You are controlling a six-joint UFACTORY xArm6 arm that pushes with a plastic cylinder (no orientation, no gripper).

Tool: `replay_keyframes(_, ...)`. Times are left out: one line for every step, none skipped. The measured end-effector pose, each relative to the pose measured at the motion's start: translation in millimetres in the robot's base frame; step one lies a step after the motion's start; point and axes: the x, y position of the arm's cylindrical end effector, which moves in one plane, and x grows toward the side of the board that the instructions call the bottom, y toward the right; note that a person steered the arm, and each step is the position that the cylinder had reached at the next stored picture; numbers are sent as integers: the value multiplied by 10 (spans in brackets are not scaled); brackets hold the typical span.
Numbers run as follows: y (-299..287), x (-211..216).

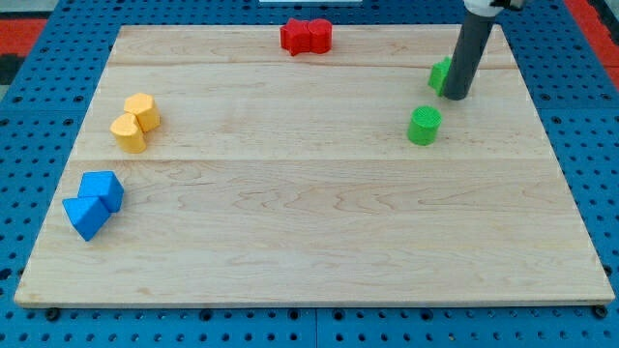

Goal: Move the green circle to the bottom of the green star

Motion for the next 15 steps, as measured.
replay_keyframes(44, -347)
replay_keyframes(93, -508)
replay_keyframes(96, 10)
replay_keyframes(68, 485)
replay_keyframes(45, 908)
replay_keyframes(-257, 996)
replay_keyframes(-326, 748)
replay_keyframes(-282, 383)
replay_keyframes(-282, 517)
replay_keyframes(-585, 727)
replay_keyframes(-857, 361)
replay_keyframes(-737, 226)
replay_keyframes(-654, 264)
replay_keyframes(-404, 311)
replay_keyframes(-374, 89)
